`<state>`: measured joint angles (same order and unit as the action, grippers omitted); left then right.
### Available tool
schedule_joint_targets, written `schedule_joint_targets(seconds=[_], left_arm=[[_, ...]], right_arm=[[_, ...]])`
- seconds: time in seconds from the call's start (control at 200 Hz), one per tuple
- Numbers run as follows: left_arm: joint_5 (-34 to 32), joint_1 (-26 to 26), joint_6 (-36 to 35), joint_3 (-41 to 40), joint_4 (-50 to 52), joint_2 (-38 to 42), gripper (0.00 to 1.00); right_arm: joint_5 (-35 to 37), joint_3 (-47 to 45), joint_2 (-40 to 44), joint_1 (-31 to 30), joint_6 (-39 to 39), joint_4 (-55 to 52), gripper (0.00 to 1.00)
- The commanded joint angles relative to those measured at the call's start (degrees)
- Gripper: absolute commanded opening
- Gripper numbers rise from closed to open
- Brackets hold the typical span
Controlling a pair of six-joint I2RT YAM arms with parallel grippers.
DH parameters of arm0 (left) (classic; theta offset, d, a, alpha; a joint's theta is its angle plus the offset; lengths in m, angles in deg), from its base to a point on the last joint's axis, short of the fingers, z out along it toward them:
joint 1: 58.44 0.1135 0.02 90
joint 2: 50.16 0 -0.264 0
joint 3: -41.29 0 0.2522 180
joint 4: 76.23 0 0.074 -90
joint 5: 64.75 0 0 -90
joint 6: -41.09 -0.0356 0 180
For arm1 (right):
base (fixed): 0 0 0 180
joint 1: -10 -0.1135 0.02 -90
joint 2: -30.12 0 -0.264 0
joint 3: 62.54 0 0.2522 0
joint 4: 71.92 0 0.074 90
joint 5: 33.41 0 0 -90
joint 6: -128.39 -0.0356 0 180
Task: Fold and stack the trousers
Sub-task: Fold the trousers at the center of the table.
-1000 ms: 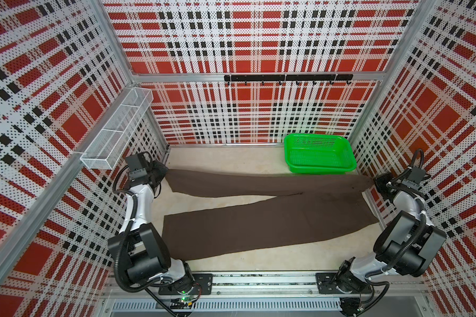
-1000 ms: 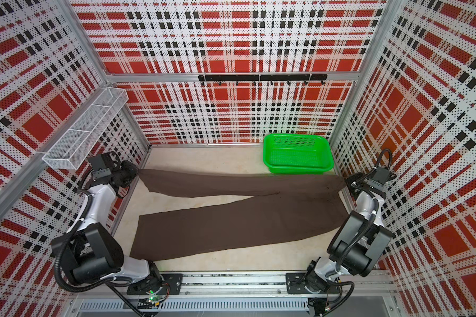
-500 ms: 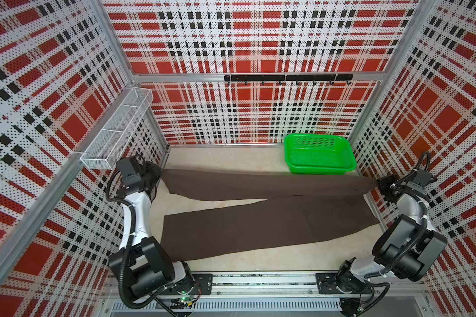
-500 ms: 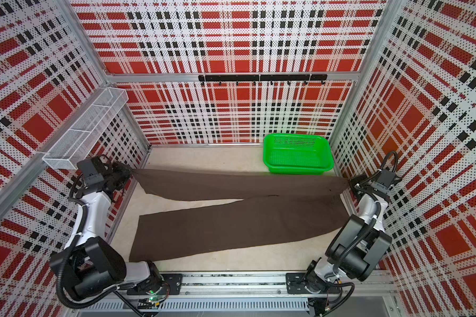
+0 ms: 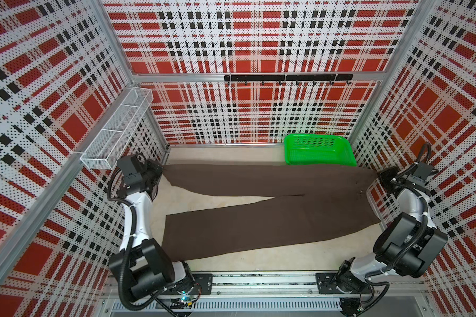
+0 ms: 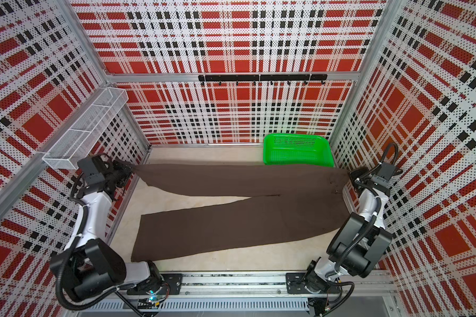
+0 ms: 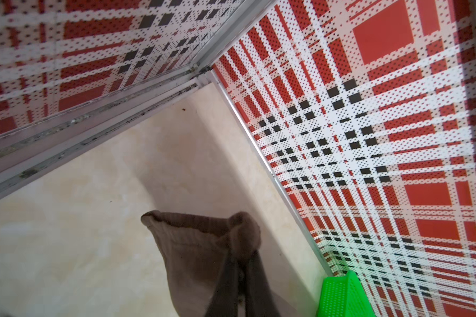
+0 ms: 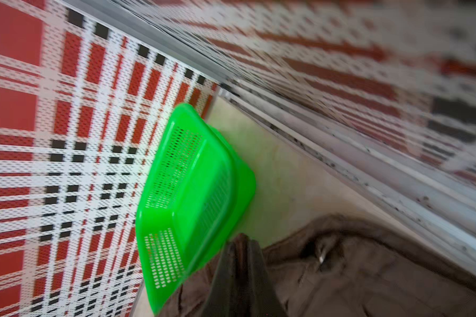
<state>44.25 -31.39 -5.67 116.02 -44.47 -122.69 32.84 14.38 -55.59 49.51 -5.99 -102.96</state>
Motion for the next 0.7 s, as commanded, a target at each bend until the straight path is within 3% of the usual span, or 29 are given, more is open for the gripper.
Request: schedule_joint_targets(seconds=[0.0,0.456,0.696], left_arm=[[-0.4,1.5,-2.3,-5.4,-2.5,5.6,0.0],[-1.9,8.4,-0.5,-22.0,2.2,21.2,0.0],[-5.2,9.2,1.9,-22.9,4.8,27.3,0.0]], right_arm=[[1.7,-4.5,4.1,2.8,1.2,2.8,0.0],[5.0,-10.1,6.6,7.2,4.7,-0.6,0.0],[4.8,-11.1,4.7,7.4,3.1,1.2,0.0]])
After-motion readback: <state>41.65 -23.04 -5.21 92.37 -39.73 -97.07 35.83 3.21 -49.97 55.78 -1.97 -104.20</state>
